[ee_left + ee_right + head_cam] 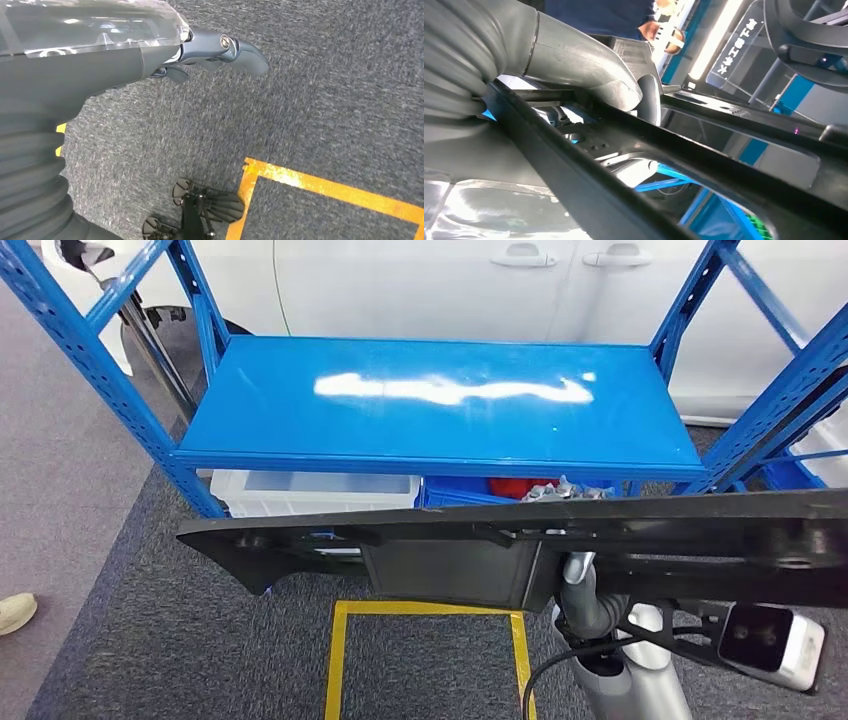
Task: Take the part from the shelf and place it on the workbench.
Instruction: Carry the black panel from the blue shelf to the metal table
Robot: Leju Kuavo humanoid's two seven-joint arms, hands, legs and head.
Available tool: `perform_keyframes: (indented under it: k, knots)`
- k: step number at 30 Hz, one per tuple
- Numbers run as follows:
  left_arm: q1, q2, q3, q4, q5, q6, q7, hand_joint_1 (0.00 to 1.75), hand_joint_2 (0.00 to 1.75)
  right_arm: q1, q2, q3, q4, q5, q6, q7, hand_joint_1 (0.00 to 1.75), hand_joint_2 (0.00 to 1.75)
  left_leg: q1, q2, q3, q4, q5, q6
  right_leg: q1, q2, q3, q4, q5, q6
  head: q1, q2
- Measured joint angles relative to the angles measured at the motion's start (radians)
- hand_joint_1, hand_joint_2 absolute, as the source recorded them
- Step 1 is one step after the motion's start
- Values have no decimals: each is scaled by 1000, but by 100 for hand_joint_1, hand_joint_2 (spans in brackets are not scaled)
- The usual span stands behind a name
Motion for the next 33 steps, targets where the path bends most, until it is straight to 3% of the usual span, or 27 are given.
perform_keyframes:
  k: [2,3,4,6,7,8,9,11,13,14,15,17,18,20,22,23,24,25,27,29,31,33]
  knots:
    - [1,0,0,0,0,2,0,0,175,0,0,1,0,8,-5,-2,175,175,1,-1,-6,3,-3,-12,-4,-2,-11,-6,20,-15,0,0]
    - [2,0,0,0,0,2,0,0,175,0,1,2,0,12,-9,-2,175,175,1,-1,-14,21,-27,-16,-7,-4,-19,-10,32,-23,0,0]
    - [3,0,0,0,0,2,0,0,175,-1,1,3,0,16,-15,-3,175,175,2,-2,-25,56,-68,-19,-9,-6,-28,-13,44,-29,0,0]
    - [5,2,0,0,-1,2,0,0,175,-1,2,7,0,19,-26,-3,175,175,3,-2,-58,180,-168,-25,-8,-7,-54,-12,65,-35,0,0]
    - [5,2,0,0,-2,2,0,0,175,0,2,9,0,20,-32,-4,175,175,3,-2,-70,245,-199,-28,-7,-7,-69,-10,75,-34,0,0]
    - [5,3,0,0,-2,2,0,0,175,0,2,12,0,21,-36,-4,175,175,4,-2,-73,291,-209,-31,-8,-8,-86,-7,86,-33,0,0]
    - [5,3,0,0,-3,2,0,0,175,1,2,13,0,23,-39,-5,175,175,6,-2,-60,303,-196,-33,-8,-8,-102,-3,96,-30,0,0]
    - [5,4,0,0,-5,1,0,0,175,1,2,14,0,26,-43,-8,175,175,10,-2,14,228,-142,-36,-10,-8,-134,10,111,-22,0,0]
    - [2,5,0,0,-8,2,-1,0,175,1,2,14,-2,29,-43,-12,175,175,11,-4,112,90,-137,-34,-9,-8,-159,27,121,-11,0,0]
    - [1,4,0,0,-9,2,-2,0,175,1,3,14,-3,30,-43,-13,175,175,10,-6,141,40,-148,-29,-9,-8,-168,33,127,-5,0,0]
    - [0,4,0,0,-9,2,-2,0,175,1,3,14,-5,31,-43,-14,175,175,7,-7,152,13,-161,-21,-8,-9,-174,37,133,2,0,0]
    - [2,4,0,0,-9,4,-2,0,175,2,3,14,-6,35,-43,-14,175,175,4,-7,144,5,-156,-2,-10,-10,-178,36,145,15,0,0]
    - [4,4,0,0,-8,5,-2,0,175,2,3,14,-6,37,-43,-14,175,175,4,-5,139,4,-149,7,-13,-9,-183,42,137,21,0,0]
    - [5,3,0,0,-7,5,1,0,175,3,3,14,-6,44,-45,-14,175,175,4,-1,126,3,-132,21,-17,-7,-209,106,76,30,0,0]
    - [5,3,0,0,-9,6,8,0,175,3,3,14,-6,48,-51,-14,175,175,1,0,107,4,-117,27,-18,-6,-252,235,-10,35,0,0]
    - [6,3,0,0,-9,7,14,0,175,3,2,14,-6,48,-55,-13,175,175,-1,0,98,5,-110,28,-18,-5,-266,289,-34,36,0,0]
    - [7,3,0,0,-10,8,20,0,175,3,2,14,-6,47,-59,-12,175,175,-3,0,89,5,-103,29,-18,-5,-264,313,-37,34,0,0]
    - [7,3,0,0,-11,9,25,0,175,3,1,14,-6,47,-61,-11,175,175,-6,0,83,6,-98,29,-16,-5,-241,297,-24,30,0,0]
    - [8,2,0,0,-11,11,33,0,175,1,1,14,-6,48,-63,-8,175,175,-10,1,76,6,-90,28,-8,-8,-148,169,20,10,0,0]
    - [8,-2,0,0,-11,14,36,0,175,-2,0,14,-6,52,-66,-6,175,175,-12,6,74,5,-84,23,6,-23,-74,51,40,-11,0,0]
    - [9,-3,0,0,-12,16,37,0,175,-4,-3,14,-6,58,-73,-6,175,175,-9,15,75,2,-79,13,15,-31,-60,18,42,-22,0,0]
    - [9,-2,0,0,-12,16,37,0,175,-4,-6,15,-6,63,-78,-9,175,175,-10,22,75,0,-80,2,11,-22,-56,-2,55,-31,0,0]
